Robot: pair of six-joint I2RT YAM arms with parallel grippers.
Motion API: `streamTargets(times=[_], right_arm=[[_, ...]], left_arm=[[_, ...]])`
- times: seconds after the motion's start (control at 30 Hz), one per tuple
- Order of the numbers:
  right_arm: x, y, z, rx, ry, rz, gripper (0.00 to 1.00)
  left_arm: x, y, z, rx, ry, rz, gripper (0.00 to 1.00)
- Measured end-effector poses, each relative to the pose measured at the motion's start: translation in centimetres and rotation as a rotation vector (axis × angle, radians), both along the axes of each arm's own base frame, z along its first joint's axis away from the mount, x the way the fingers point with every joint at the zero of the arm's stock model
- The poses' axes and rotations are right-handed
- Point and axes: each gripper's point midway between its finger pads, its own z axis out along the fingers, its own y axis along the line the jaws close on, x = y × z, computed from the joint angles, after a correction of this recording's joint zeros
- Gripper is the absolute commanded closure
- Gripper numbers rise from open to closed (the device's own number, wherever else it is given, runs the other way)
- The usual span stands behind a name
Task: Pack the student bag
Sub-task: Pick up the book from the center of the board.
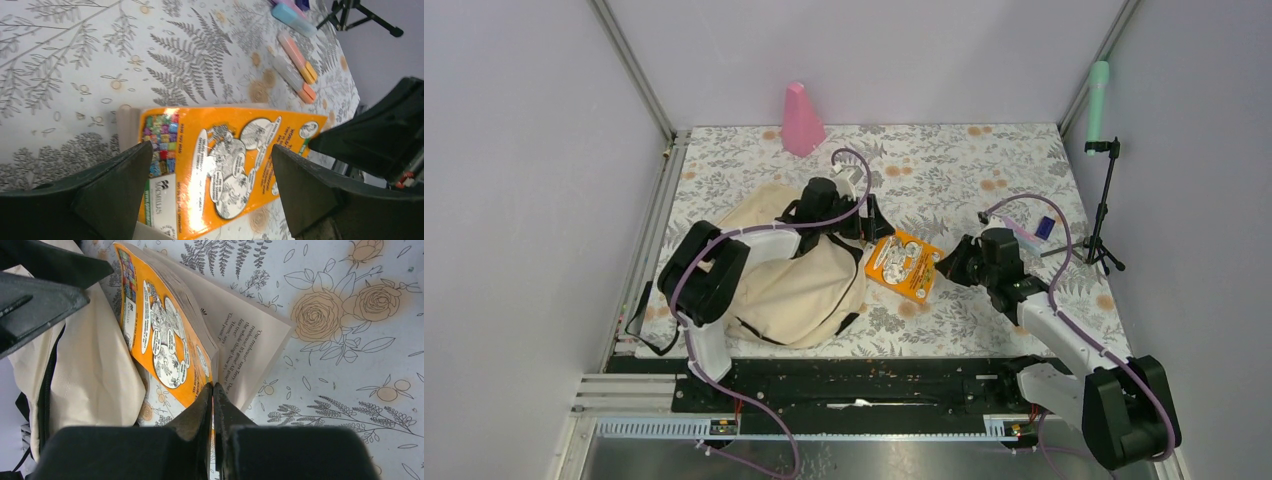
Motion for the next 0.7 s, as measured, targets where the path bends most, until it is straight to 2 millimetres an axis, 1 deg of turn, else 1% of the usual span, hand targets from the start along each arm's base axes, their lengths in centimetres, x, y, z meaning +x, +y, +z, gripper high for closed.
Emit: streamTargets(times=[0.17, 0.3, 0.37, 0.47, 0.5, 0.53, 0.57, 0.63, 0.67, 0.7], right_arm=[[0.3, 0.0, -0.1, 0.004, -0.007, -0.006, 1.0], [0.5, 0.1, -0.3, 0.004, -0.005, -0.005, 1.0], [0.5, 0.1, -0.4, 0.003, -0.004, -0.005, 1.0], [0.6, 0.2, -0.4, 0.004, -0.006, -0.005, 1.0], [0.7, 0.2, -0.4, 0.004, -0.006, -0.005, 1.0], [0.7, 0.2, -0.5, 0.004, -0.005, -0.005, 1.0], [0.7, 0.2, -0.5, 0.003, -0.004, -0.005, 1.0], [0.7, 0.2, -0.6, 0.003, -0.002, -0.005, 1.0], [0.7, 0.2, -0.6, 0.002, -0.001, -0.005, 1.0], [0.6, 0.2, -0.7, 0.001, 0.003, -0.005, 1.0]], left_arm=[[1.9, 1.1, -1.1, 0.0, 0.023, 0.05, 0.06], [3.3, 2.0, -2.7, 0.017, 0.047, 0.079, 0.06], [3.4, 2.1, -3.4, 0.024, 0.063, 0.078, 0.07], [3.3, 1.3, -4.4, 0.014, 0.091, 0.034, 0.11], [3.3, 1.0, -4.6, 0.011, 0.097, 0.024, 0.14], [3.3, 0.7, -4.8, 0.008, 0.102, 0.012, 0.19], [3.2, 0.6, -5.0, 0.006, 0.109, 0.001, 0.26], [2.8, 0.4, -5.2, 0.001, 0.121, -0.017, 0.44], [2.7, 0.4, -5.2, -0.001, 0.122, -0.02, 0.5], [2.8, 0.4, -5.2, -0.001, 0.12, -0.022, 0.54]])
